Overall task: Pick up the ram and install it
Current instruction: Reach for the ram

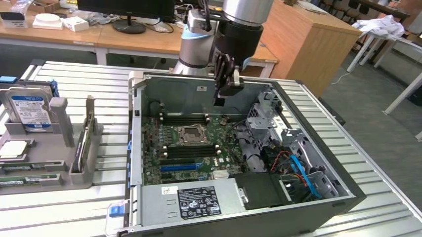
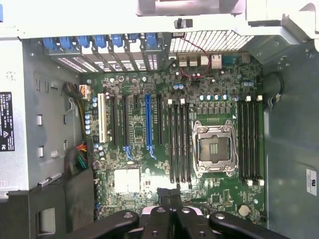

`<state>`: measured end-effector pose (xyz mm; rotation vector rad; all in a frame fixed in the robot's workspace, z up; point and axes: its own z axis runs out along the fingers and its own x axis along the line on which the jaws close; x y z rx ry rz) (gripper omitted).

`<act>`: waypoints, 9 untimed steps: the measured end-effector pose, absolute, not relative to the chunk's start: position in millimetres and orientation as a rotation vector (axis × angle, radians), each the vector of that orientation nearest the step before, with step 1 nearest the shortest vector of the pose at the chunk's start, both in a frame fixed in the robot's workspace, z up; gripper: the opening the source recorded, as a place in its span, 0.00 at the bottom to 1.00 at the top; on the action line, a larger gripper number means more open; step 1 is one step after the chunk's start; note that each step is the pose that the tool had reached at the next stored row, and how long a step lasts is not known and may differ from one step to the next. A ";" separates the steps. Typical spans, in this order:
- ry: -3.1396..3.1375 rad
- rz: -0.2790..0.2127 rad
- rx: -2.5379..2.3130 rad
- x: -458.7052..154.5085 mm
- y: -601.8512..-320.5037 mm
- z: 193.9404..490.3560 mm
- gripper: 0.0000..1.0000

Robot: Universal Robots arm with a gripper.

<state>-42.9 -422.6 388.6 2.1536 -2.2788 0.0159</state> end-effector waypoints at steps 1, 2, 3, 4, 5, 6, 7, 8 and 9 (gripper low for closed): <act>-2.279 0.016 2.154 -42.9 -422.6 388.5 0.10; -2.279 0.016 2.154 -42.9 -422.6 388.5 0.10; -2.279 0.016 2.154 -42.9 -422.6 388.5 0.10; -2.279 0.016 2.154 -43.0 -422.6 388.5 0.10; -2.279 0.016 2.154 -43.0 -422.6 388.5 0.10; -2.279 0.016 2.154 -43.0 -422.6 388.5 0.10; -2.279 0.016 2.154 -42.9 -422.6 388.5 0.10; -2.279 0.016 2.154 -42.9 -422.6 388.5 0.10; -2.279 0.016 2.154 -43.0 -422.6 388.5 0.10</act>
